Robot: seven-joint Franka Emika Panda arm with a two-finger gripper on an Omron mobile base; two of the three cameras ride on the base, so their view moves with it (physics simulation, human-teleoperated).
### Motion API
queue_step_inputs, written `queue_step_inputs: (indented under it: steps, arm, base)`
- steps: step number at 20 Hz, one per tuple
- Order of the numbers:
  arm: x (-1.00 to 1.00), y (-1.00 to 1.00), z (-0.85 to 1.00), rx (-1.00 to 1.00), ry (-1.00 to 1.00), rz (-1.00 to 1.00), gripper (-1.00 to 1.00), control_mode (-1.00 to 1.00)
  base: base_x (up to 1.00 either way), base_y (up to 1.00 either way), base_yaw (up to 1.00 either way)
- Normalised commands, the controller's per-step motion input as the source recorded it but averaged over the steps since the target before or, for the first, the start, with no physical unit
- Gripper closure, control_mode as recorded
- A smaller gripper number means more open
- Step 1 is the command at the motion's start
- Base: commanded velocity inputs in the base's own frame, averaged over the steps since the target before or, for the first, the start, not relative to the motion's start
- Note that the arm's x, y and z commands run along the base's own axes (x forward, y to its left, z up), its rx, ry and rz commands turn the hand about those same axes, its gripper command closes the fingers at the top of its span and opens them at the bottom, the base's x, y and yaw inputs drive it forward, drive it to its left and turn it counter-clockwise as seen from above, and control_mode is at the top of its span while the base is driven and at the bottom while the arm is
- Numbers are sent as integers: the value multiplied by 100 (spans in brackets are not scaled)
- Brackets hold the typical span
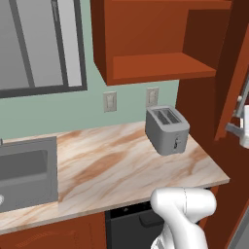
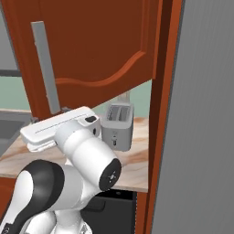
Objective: Close all open cabinet doors.
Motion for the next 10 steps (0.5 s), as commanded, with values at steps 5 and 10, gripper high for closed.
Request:
queue_step_inputs:
  steps: [5, 10]
  arm:
    - [48, 0, -30, 1, 0, 8, -100, -100]
    - [26, 0, -24, 0, 1, 15, -100, -100]
  base:
    - [0, 0, 0]
    - [0, 0, 0]
